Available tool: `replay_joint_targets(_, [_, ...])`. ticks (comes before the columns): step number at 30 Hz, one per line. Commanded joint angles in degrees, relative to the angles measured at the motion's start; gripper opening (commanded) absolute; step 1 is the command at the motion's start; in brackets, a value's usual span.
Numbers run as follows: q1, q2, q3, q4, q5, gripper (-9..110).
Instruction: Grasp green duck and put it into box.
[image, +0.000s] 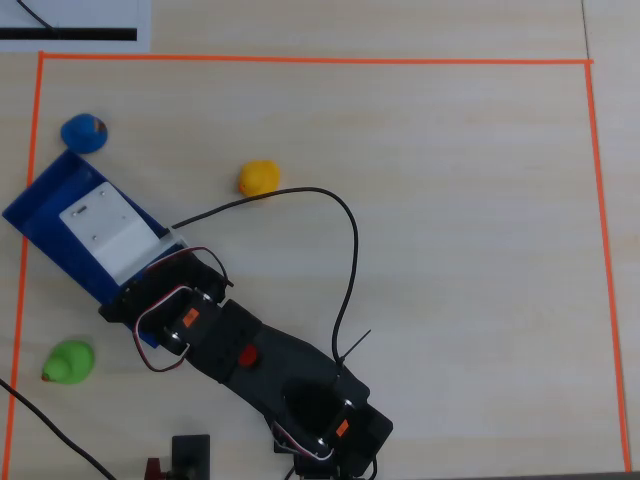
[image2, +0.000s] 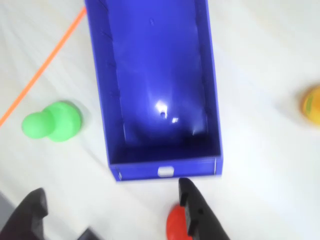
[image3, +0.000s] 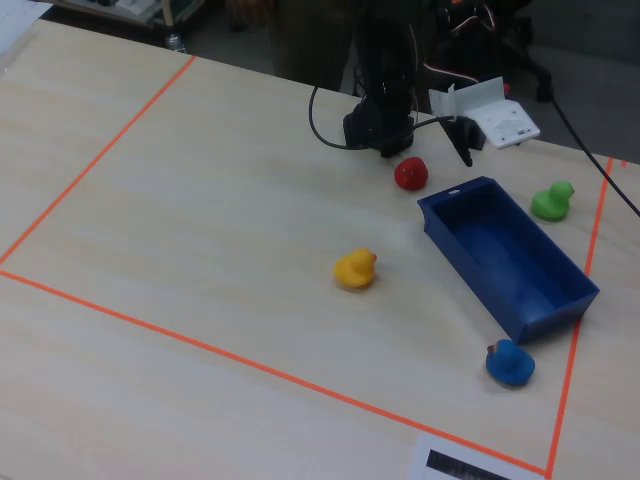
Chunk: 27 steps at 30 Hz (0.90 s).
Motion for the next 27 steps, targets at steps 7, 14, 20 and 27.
replay_joint_targets(7, [-9.8,-4.8,-0.1,-4.9,-1.2,37])
replay_joint_targets(14, [-20.0,-14.2,-3.9,-7.6,2.1,37])
replay_joint_targets(20, [-25.7,-22.1,-13.4,-7.6,4.8,37])
replay_joint_targets(27, [-27.9,-29.8,-21.4,-9.0,8.3,37])
